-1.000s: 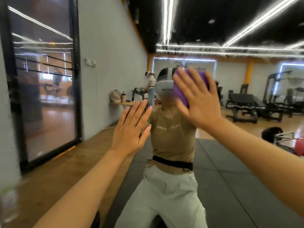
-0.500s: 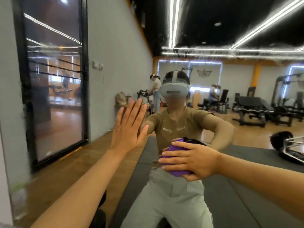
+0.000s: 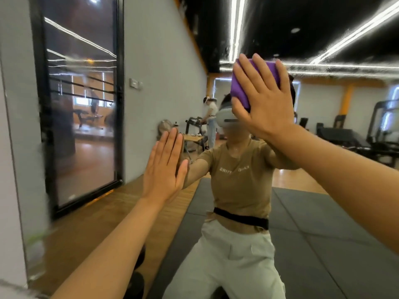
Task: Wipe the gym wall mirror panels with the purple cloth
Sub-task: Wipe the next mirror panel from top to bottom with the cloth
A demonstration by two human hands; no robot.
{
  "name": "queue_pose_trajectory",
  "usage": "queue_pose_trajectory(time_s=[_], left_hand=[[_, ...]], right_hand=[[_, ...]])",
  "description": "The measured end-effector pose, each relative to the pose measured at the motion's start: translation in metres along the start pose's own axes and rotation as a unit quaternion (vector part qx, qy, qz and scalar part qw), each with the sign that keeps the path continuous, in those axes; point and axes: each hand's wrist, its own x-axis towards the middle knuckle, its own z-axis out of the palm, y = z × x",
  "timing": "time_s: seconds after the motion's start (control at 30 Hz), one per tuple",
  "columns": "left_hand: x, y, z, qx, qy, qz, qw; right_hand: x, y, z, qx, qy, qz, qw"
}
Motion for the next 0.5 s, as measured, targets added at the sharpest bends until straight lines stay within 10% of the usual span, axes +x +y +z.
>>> queue_pose_trajectory(time_s=[0.5], left_hand=[[-0.027,0.007,0.009,-0.006,-0.008,0.050,0.999]], right_hand=[[-0.193,-0.072,0.018,-0.033,-0.151,-0.382,0.911]])
